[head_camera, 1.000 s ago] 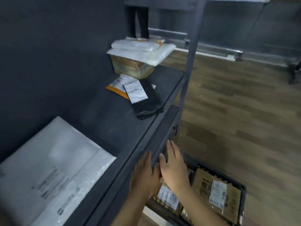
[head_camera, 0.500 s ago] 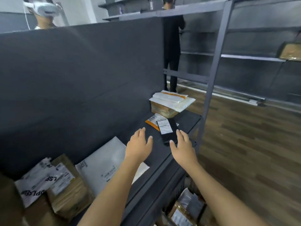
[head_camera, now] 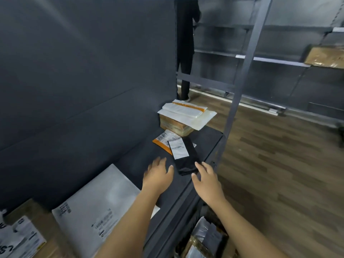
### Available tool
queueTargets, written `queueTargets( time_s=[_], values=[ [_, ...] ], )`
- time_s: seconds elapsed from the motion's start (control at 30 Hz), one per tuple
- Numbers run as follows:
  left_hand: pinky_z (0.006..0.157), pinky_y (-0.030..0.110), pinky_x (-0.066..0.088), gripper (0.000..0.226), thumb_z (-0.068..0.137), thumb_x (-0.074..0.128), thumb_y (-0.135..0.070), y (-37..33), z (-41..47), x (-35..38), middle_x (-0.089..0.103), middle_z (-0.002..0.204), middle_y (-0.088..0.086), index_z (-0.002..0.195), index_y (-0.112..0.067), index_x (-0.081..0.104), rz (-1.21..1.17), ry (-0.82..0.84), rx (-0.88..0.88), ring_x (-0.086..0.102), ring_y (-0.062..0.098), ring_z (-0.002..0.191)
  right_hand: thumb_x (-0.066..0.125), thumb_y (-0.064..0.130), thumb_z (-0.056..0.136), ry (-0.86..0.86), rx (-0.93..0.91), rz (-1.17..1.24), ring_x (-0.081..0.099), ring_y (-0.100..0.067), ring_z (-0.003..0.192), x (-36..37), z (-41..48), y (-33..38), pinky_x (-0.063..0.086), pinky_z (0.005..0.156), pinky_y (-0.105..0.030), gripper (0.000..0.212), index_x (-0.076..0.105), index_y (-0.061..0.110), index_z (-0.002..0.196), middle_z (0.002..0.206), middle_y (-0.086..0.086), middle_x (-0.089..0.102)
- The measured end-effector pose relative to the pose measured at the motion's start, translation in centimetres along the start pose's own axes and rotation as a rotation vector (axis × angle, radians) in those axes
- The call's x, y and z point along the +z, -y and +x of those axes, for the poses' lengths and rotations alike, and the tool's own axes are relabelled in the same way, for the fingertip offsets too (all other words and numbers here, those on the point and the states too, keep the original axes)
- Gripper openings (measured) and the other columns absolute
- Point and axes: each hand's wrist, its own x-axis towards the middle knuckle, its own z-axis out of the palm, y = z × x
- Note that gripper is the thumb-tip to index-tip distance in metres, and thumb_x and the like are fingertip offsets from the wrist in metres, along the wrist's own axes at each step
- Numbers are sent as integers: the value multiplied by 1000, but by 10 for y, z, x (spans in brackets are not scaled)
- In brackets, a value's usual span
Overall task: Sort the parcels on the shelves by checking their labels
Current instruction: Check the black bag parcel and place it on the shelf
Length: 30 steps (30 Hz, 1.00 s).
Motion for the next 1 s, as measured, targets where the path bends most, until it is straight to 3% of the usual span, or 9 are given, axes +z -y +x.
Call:
queueTargets(
  time_s=[0.3,0.47,0.63,0.77,0.83,0.9,0.97,1.0],
  values=[
    [117,42,18,56,100,32,-41,39,127,32,14,160,2,150,-18,22,-37,146,-36,14,22,146,49,37,94,40,190,26,32,-35,136,57,120,-5,34,108,-45,55,35,23,145,151,-14,28],
    [117,42,20,56,99,36,-38,59,166,46,19,158,6,149,-14,26,-27,176,-46,19,24,145,52,42,92,97,282,4,22,-36,140,80,159,-13,28,111,-48,59,30,30,146,154,-13,19],
    [118,36,15,55,100,35,-37,65,190,53,18,159,5,150,-14,25,-45,209,-69,14,21,147,60,53,83,111,386,-88,18,-38,140,92,181,-13,23,112,-48,84,15,27,150,156,-14,11],
    [119,38,16,57,100,35,-38,68,204,58,20,158,7,149,-12,25,-55,210,-48,15,22,147,69,44,77,92,532,-146,29,-36,132,91,193,-12,23,108,-45,99,7,16,150,144,-16,28],
    [119,38,17,57,100,36,-37,70,207,60,20,158,9,149,-10,25,-74,210,-54,15,22,146,72,41,74,113,582,-112,33,-35,130,90,197,-13,26,106,-44,87,26,14,143,138,-13,37],
    [118,39,18,57,100,37,-36,70,207,60,21,158,9,149,-9,26,-87,205,-68,17,23,146,71,31,77,110,542,29,43,-35,122,89,199,-19,35,101,-42,55,45,13,122,124,-10,50],
    [117,40,21,57,99,39,-36,68,205,59,24,157,9,148,-10,27,-134,198,-94,20,24,145,63,14,83,79,441,327,57,-29,99,83,197,-23,50,81,-30,21,52,13,100,101,-9,61],
    [116,41,23,57,98,41,-37,66,203,58,26,156,8,148,-11,28,-179,192,-117,23,25,144,59,6,85,77,402,477,59,-24,87,78,194,-21,50,67,-20,13,53,12,94,90,-7,62]
  ],
)
